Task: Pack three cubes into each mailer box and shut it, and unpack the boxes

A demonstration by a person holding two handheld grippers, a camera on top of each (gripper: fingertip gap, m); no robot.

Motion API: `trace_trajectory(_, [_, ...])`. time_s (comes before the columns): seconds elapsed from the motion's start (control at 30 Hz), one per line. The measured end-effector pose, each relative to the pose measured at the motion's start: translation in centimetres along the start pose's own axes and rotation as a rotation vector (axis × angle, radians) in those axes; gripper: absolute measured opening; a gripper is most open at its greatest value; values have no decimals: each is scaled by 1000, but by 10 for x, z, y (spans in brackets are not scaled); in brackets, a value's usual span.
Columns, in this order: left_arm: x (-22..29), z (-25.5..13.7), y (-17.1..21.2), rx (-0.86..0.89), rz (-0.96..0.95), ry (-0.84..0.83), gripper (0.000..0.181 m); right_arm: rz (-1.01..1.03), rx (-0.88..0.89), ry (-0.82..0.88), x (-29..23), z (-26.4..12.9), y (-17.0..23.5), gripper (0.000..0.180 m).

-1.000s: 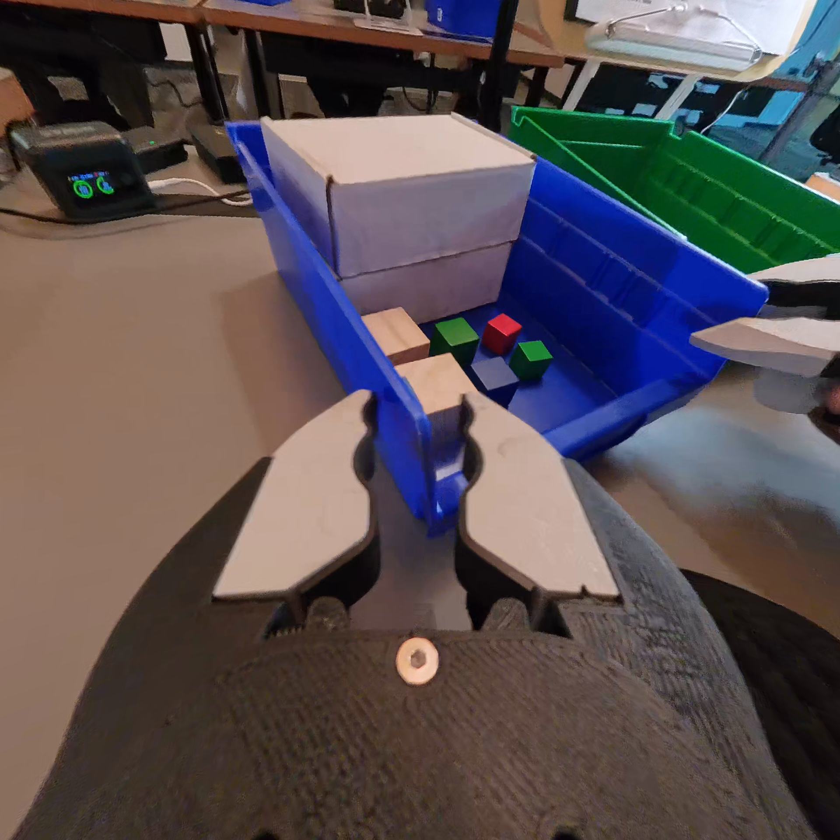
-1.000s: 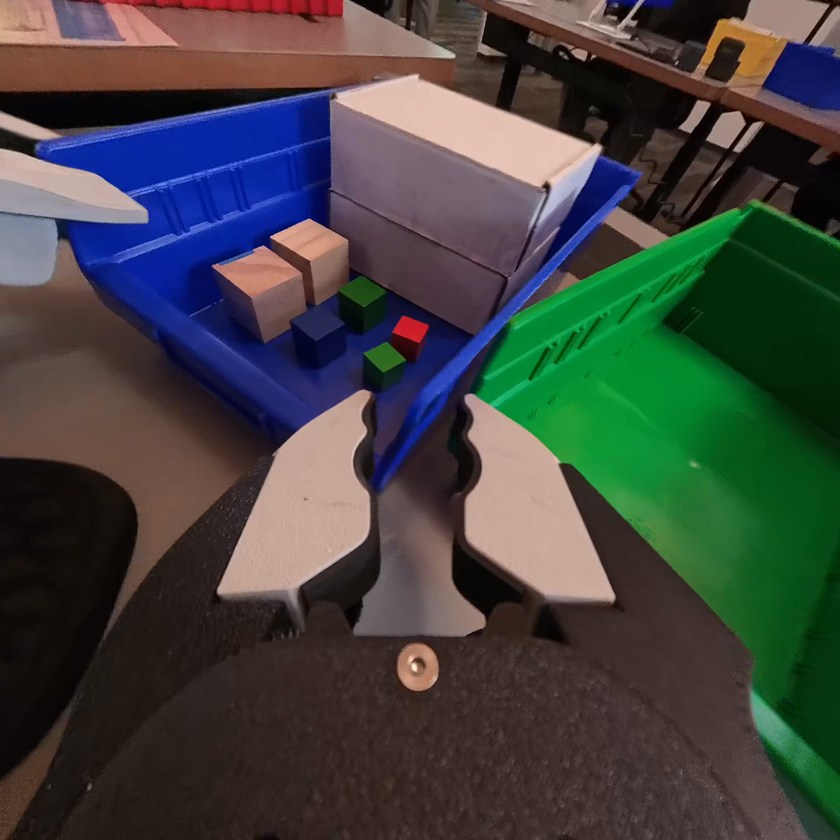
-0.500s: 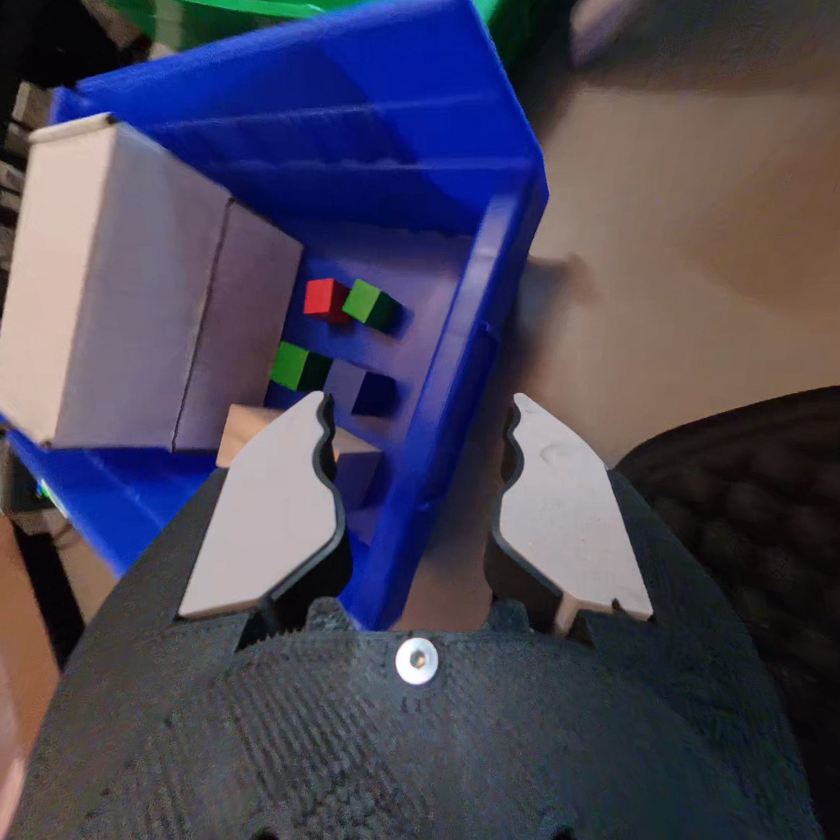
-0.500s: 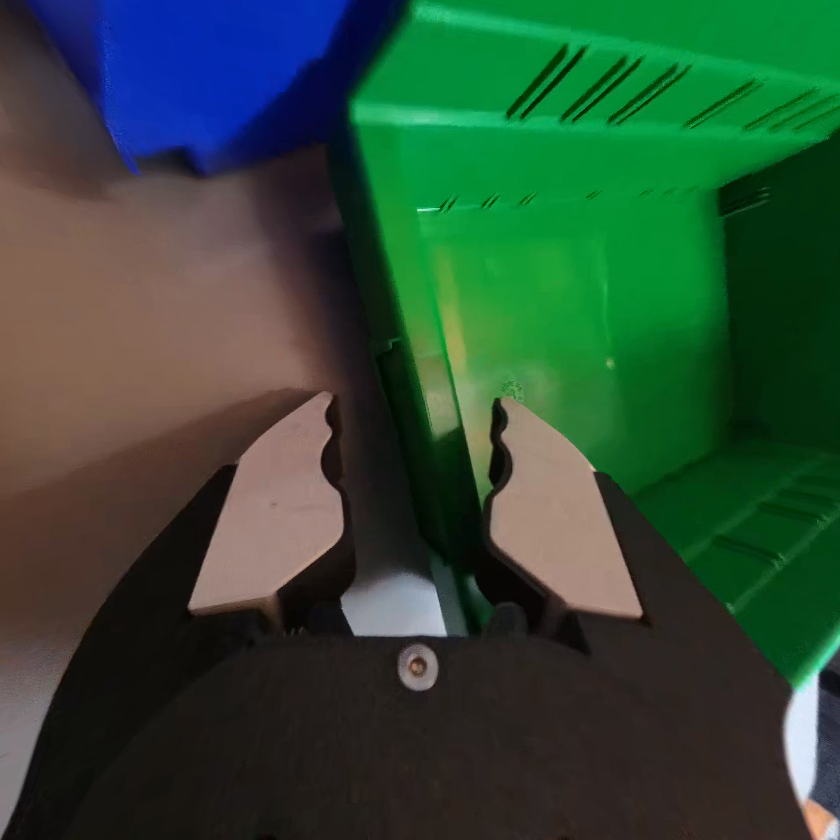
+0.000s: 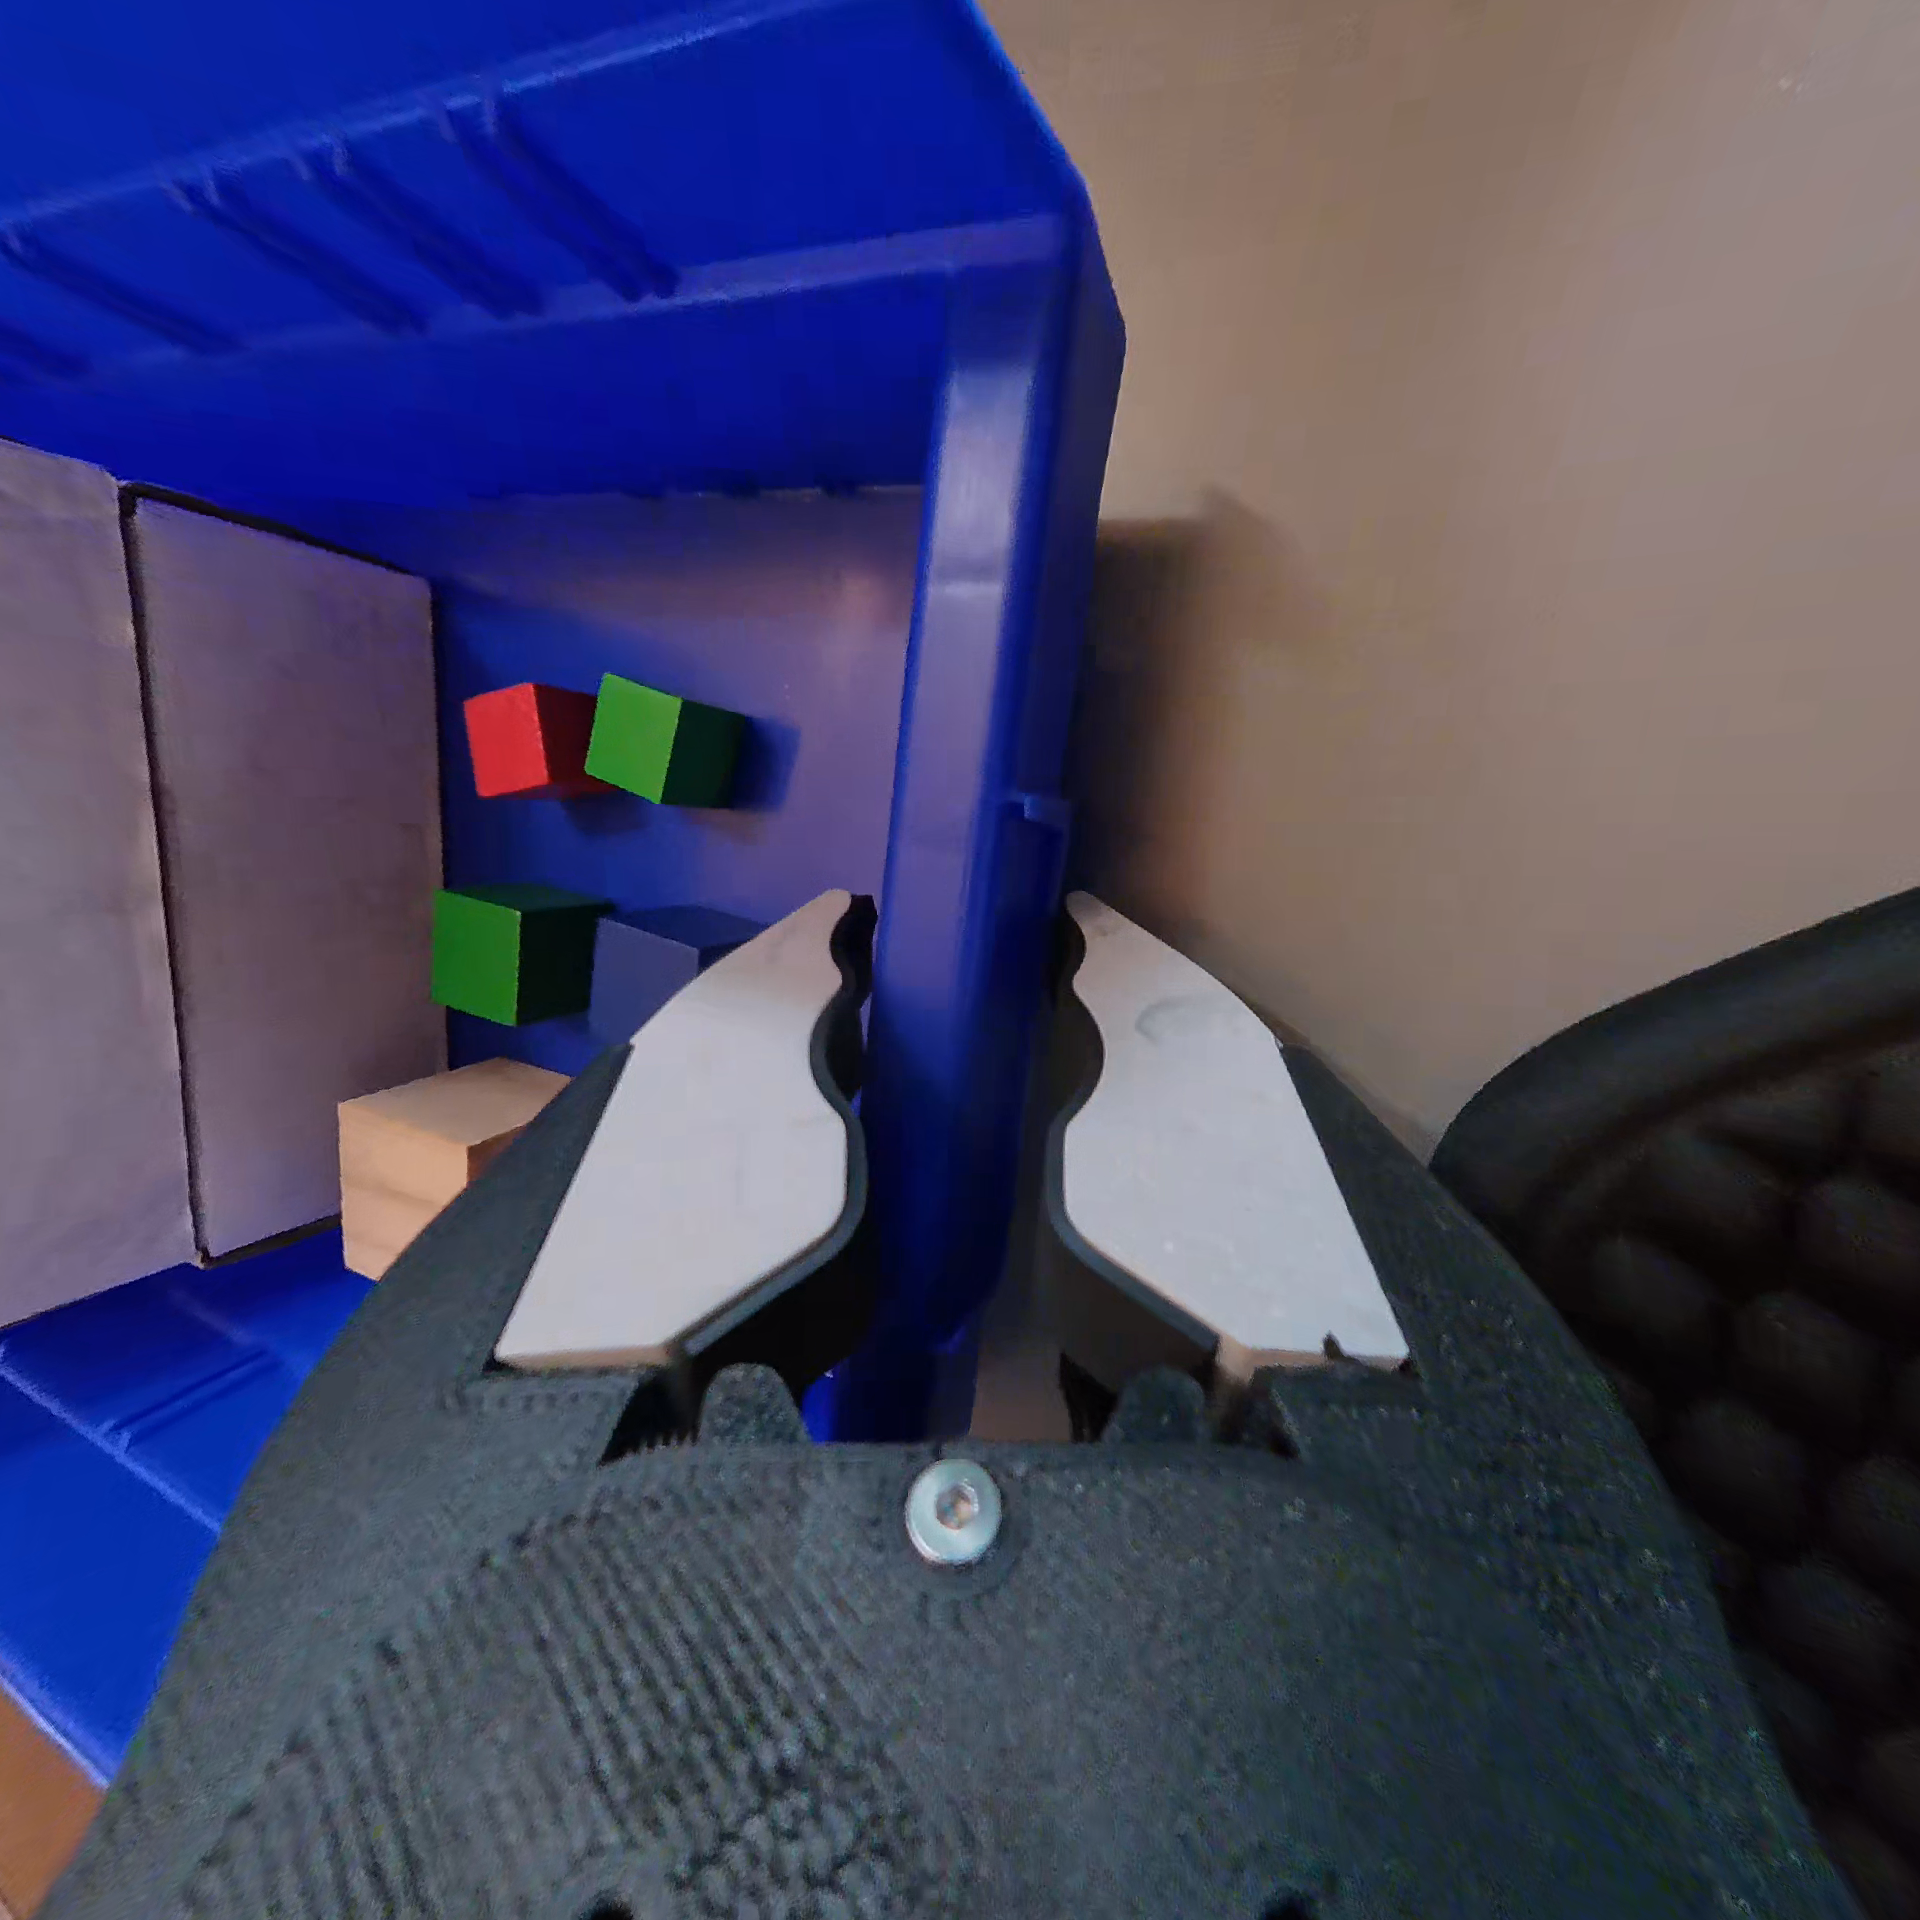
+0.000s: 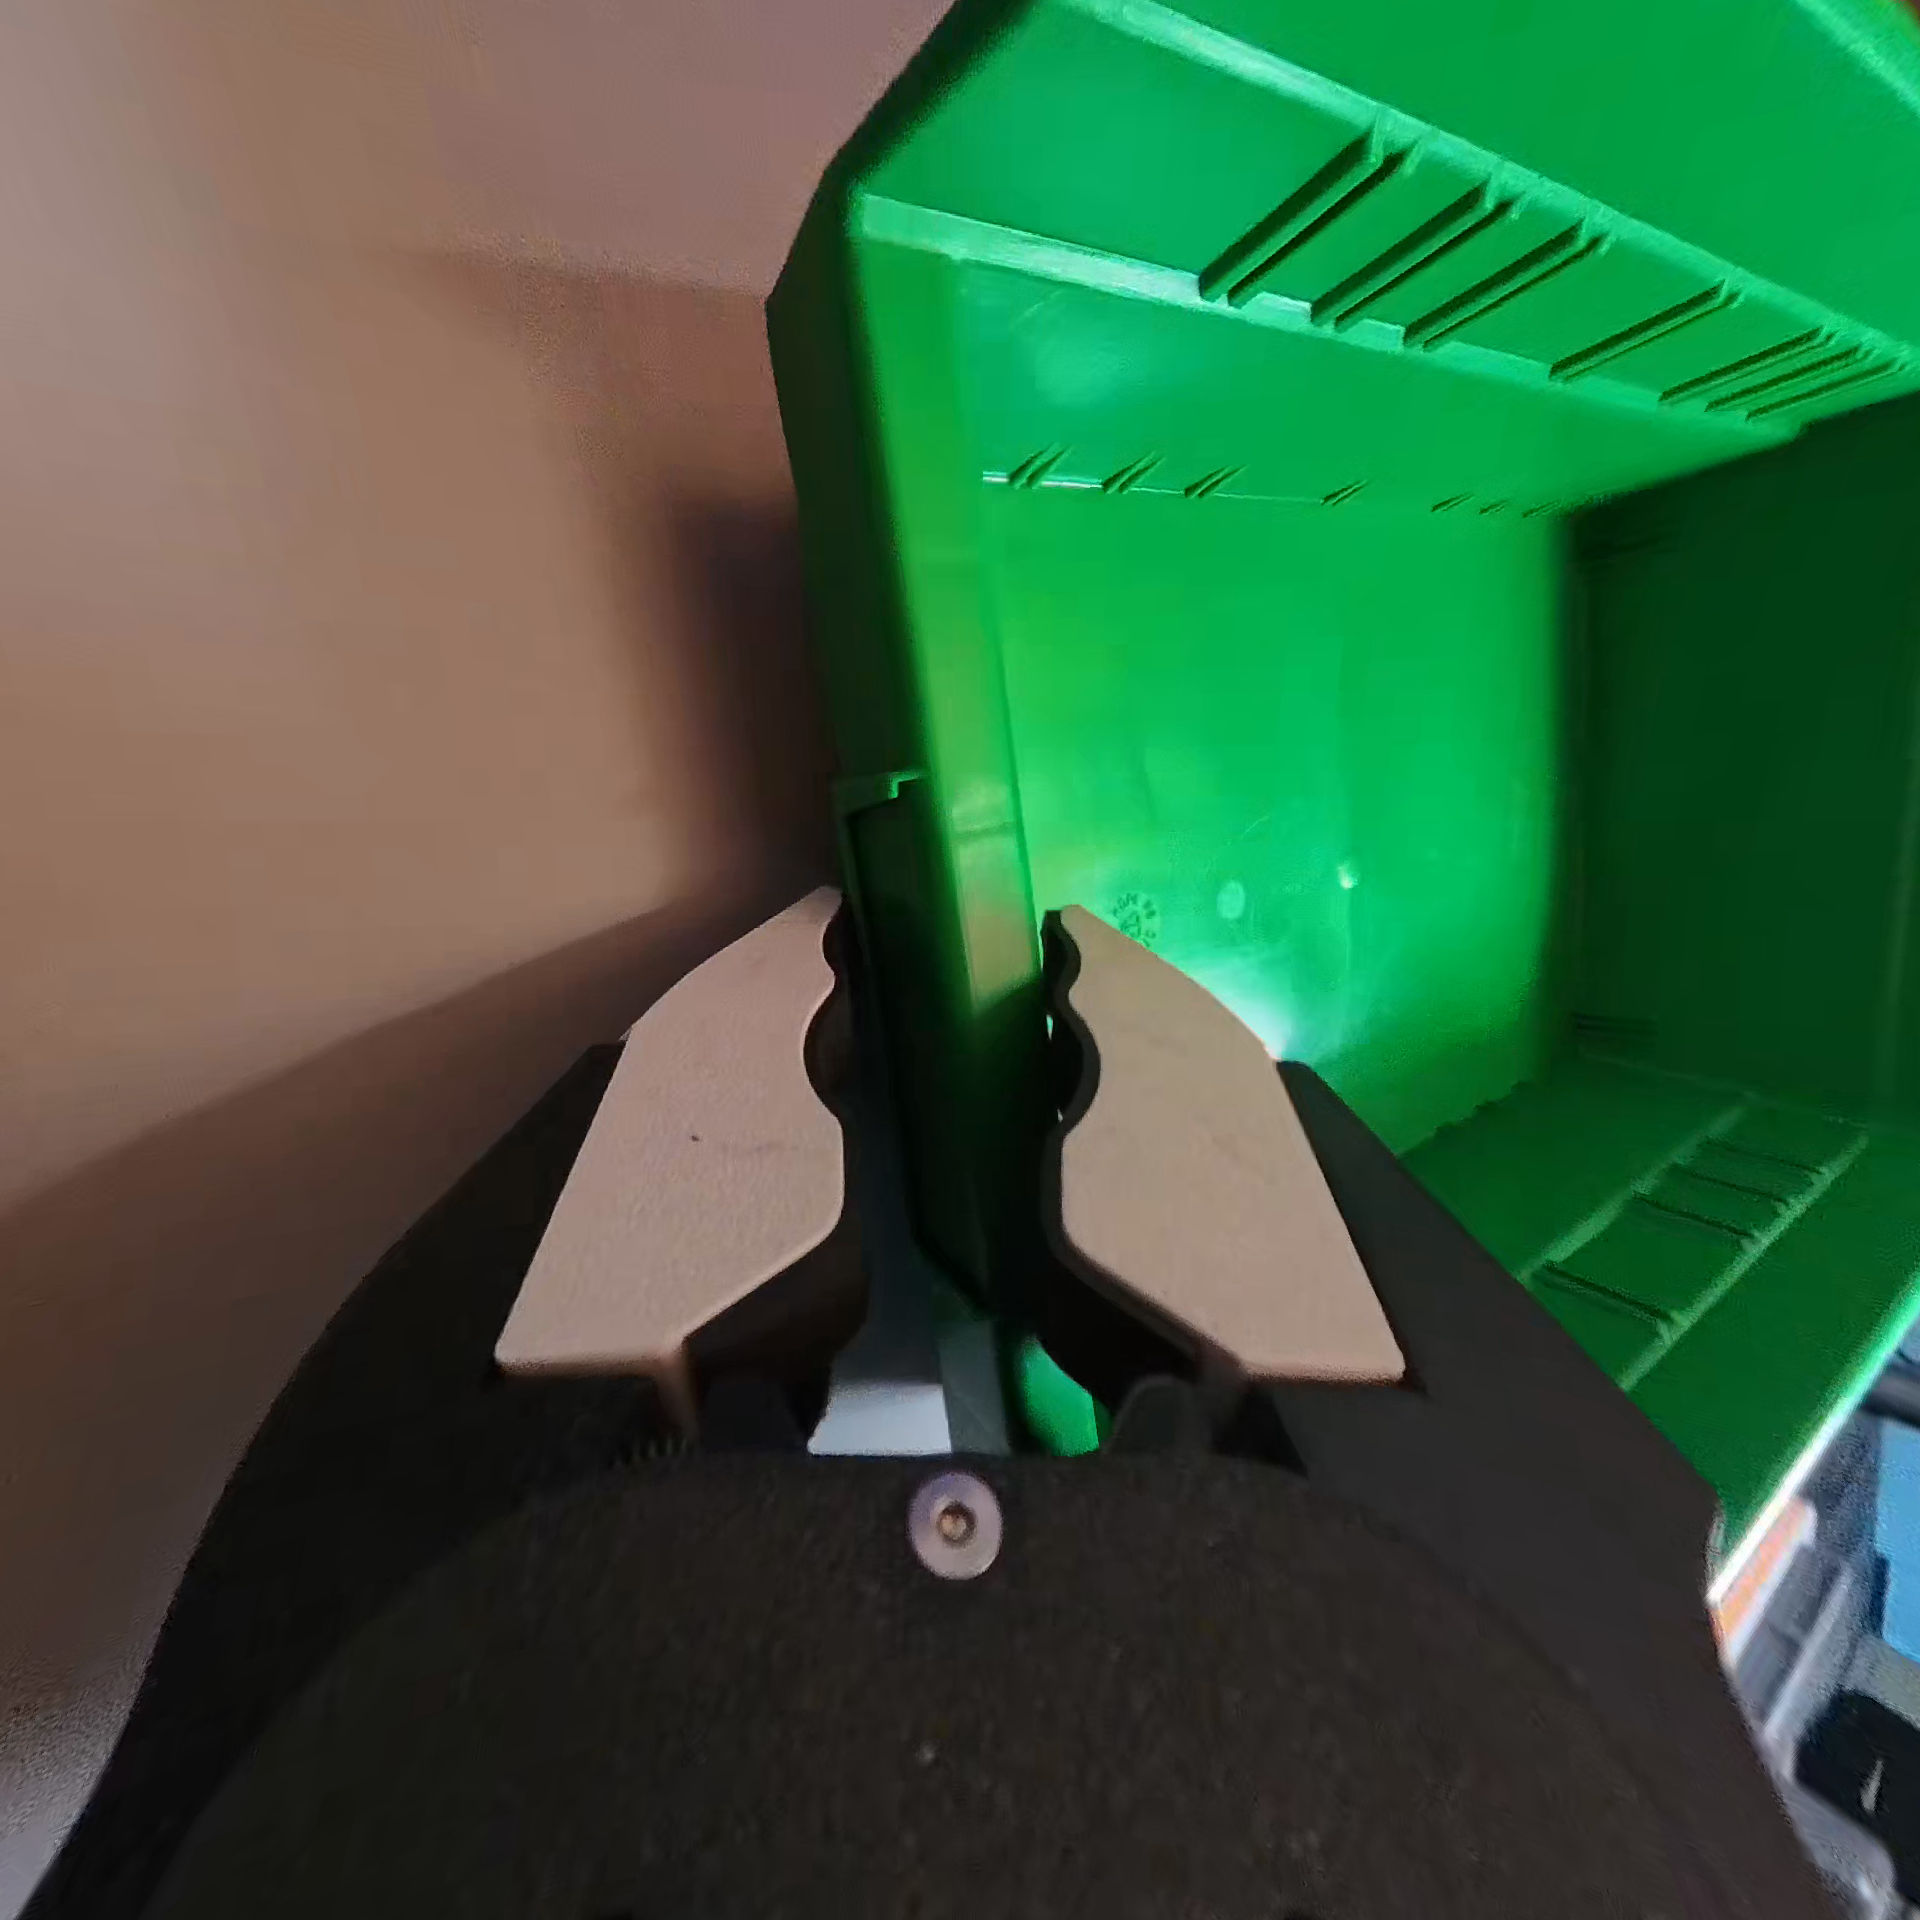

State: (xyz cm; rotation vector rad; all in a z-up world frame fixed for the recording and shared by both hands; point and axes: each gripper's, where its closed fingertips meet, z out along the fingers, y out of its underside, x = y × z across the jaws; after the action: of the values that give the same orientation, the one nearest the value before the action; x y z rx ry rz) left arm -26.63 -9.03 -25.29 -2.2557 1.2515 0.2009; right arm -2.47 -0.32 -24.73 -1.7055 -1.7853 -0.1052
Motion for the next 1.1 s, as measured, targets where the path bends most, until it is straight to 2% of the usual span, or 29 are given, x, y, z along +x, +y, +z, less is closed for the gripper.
trace_trajectory(0.37, [-16,14,-13,-9,-12,-13,32,17,-137,81,36,-32,112,32])
trace_trajectory(0.53, [-29,22,-18,-13,-28,-26,32,40,-181,95,57,-36,149,32])
trace_trajectory(0.9, [-65,40,-24,-7,-44,-74,32,93,-215,88,98,-30,193,32])
trace_trajectory(1.03, [-76,46,-26,-1,-54,-94,33,113,-243,108,106,-30,199,35])
trace_trajectory(1.1, [-80,48,-27,1,-48,-105,33,147,-186,114,104,-34,188,41])
